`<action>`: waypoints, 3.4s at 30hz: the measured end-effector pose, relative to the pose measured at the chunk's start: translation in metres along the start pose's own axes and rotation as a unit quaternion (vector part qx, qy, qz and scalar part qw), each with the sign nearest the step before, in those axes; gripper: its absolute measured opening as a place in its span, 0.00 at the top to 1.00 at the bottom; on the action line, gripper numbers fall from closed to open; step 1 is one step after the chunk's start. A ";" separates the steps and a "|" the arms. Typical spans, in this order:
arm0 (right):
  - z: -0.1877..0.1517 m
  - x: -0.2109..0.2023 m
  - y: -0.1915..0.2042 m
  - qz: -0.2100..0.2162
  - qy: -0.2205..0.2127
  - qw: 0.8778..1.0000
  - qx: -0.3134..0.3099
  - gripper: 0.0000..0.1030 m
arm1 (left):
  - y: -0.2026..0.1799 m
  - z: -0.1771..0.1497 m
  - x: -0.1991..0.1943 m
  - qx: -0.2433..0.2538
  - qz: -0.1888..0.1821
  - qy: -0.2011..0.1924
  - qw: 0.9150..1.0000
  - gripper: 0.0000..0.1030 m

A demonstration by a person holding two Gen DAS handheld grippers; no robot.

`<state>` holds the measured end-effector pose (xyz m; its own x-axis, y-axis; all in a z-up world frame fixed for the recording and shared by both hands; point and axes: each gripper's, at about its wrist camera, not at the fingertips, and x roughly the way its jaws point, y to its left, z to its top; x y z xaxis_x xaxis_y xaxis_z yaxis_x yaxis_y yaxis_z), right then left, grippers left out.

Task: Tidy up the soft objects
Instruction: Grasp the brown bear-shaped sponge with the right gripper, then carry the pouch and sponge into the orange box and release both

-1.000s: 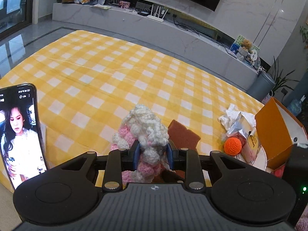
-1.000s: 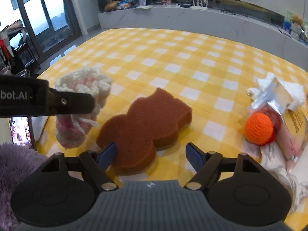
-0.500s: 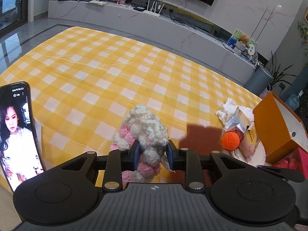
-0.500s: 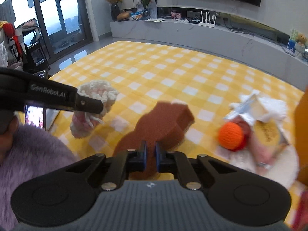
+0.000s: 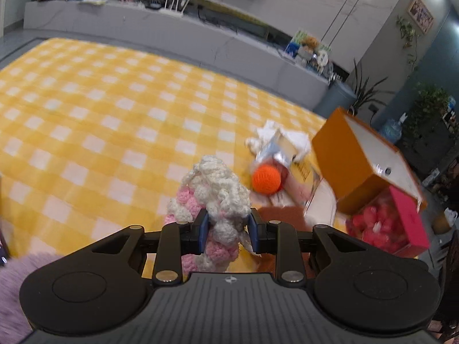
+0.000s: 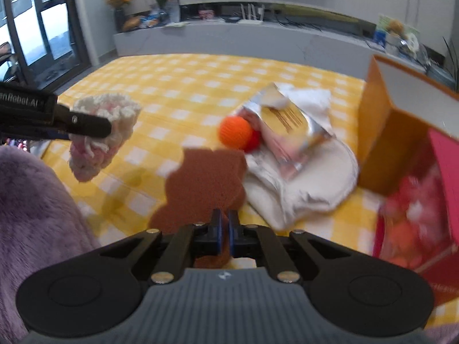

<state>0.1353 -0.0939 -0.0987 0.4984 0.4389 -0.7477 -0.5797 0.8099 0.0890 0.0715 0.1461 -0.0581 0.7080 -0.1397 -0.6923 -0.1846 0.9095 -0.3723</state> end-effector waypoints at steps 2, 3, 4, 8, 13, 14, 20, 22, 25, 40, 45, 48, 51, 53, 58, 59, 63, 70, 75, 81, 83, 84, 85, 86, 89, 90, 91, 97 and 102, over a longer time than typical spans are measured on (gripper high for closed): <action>-0.003 0.000 -0.003 0.002 -0.002 1.000 0.008 0.94 | -0.001 -0.001 0.001 0.003 0.015 -0.001 1.000 0.69; -0.003 0.000 -0.004 0.002 -0.004 1.000 0.011 0.93 | -0.002 -0.001 -0.001 0.007 0.021 -0.007 1.000 0.69; -0.002 0.000 -0.004 0.004 -0.005 1.000 0.014 0.92 | -0.003 0.000 -0.002 0.011 0.024 -0.009 1.000 0.69; -0.002 -0.004 -0.002 0.015 -0.013 0.999 0.027 0.65 | -0.011 -0.005 0.007 0.035 0.042 0.010 0.998 0.69; -0.002 -0.002 0.005 0.021 -0.020 0.998 0.051 0.27 | -0.014 -0.006 0.012 0.041 0.047 0.020 0.998 0.69; -0.002 0.000 0.006 0.022 -0.019 0.998 0.058 0.20 | -0.014 -0.006 0.012 0.041 0.048 0.021 0.998 0.69; -0.012 0.011 0.026 0.006 -0.005 1.000 0.026 0.08 | -0.014 -0.007 0.014 0.042 0.047 0.026 0.998 0.69; -0.016 0.015 0.028 0.001 -0.001 1.000 0.018 0.08 | -0.015 -0.008 0.014 0.049 0.051 0.026 0.997 0.69; -0.018 0.020 0.030 -0.011 0.003 1.000 0.010 0.09 | -0.017 -0.008 0.015 0.056 0.053 0.027 0.997 0.69; -0.019 -0.014 0.019 -0.003 -0.036 0.999 0.006 0.31 | -0.017 -0.009 0.011 0.068 0.053 0.019 0.996 0.69; -0.018 -0.042 0.004 -0.008 -0.068 0.997 0.024 0.31 | -0.021 -0.008 -0.001 0.068 0.057 -0.008 0.996 0.69; -0.019 -0.058 -0.007 -0.015 -0.085 0.996 0.032 0.31 | -0.031 -0.008 -0.009 0.084 0.051 -0.020 0.995 0.69; -0.021 -0.075 -0.019 -0.022 -0.102 0.994 0.042 0.31 | -0.045 -0.009 -0.015 0.083 0.037 -0.023 0.996 0.69; -0.021 -0.086 -0.029 -0.025 -0.111 0.992 0.050 0.31 | -0.059 -0.008 -0.020 0.086 0.022 -0.025 0.996 0.69; -0.022 -0.117 -0.052 -0.042 -0.143 0.987 0.060 0.31 | -0.107 -0.001 -0.029 0.130 -0.024 -0.032 0.991 0.69; -0.021 -0.123 -0.057 -0.048 -0.149 0.986 0.061 0.31 | -0.116 0.001 -0.029 0.135 -0.032 -0.032 0.990 0.69; -0.016 -0.146 -0.079 -0.074 -0.173 0.980 0.064 0.31 | -0.147 0.014 -0.024 0.150 -0.072 -0.028 0.986 0.69; -0.001 -0.169 -0.127 -0.132 -0.187 0.971 0.064 0.31 | -0.199 0.032 -0.004 0.197 -0.113 -0.027 0.973 0.69; 0.014 -0.178 -0.164 -0.153 -0.185 0.968 0.076 0.31 | -0.233 0.045 0.012 0.238 -0.132 -0.031 0.962 0.69; 0.033 -0.175 -0.214 -0.144 -0.169 0.968 0.115 0.31 | -0.260 0.066 0.045 0.255 -0.146 -0.021 0.956 0.69; 0.040 -0.171 -0.226 -0.151 -0.159 0.969 0.113 0.31 | -0.268 0.071 0.057 0.263 -0.145 -0.018 0.954 0.69; 0.042 -0.168 -0.231 -0.153 -0.156 0.969 0.111 0.31 | -0.272 0.073 0.063 0.267 -0.144 -0.016 0.953 0.69; 0.045 -0.165 -0.236 -0.153 -0.152 0.970 0.111 0.31 | -0.276 0.075 0.068 0.270 -0.145 -0.013 0.952 0.69; 0.048 -0.161 -0.242 -0.150 -0.147 0.971 0.113 0.31 | -0.280 0.077 0.075 0.273 -0.146 -0.009 0.951 0.69; 0.056 -0.145 -0.260 -0.137 -0.129 0.974 0.123 0.31 | -0.287 0.080 0.093 0.281 -0.146 0.001 0.949 0.69; 0.060 -0.137 -0.265 -0.135 -0.121 0.975 0.125 0.31 | -0.288 0.081 0.102 0.284 -0.143 0.003 0.948 0.69; 0.064 -0.130 -0.270 -0.133 -0.114 0.976 0.126 0.31 | -0.289 0.081 0.108 0.287 -0.137 0.006 0.948 0.69; 0.081 -0.084 -0.288 -0.094 -0.064 0.985 0.131 0.30 | -0.289 0.085 0.153 0.317 -0.103 0.027 0.942 0.69; 0.097 -0.043 -0.298 -0.089 -0.024 0.988 0.124 0.30 | -0.292 0.086 0.175 0.347 -0.090 0.028 0.933 0.69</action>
<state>0.3487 -0.3164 -0.0292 0.6119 0.2934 -0.7345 -0.3069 0.9440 0.1215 0.3085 -0.1106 -0.0174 0.6447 -0.3171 -0.6956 0.4337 0.9010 -0.0088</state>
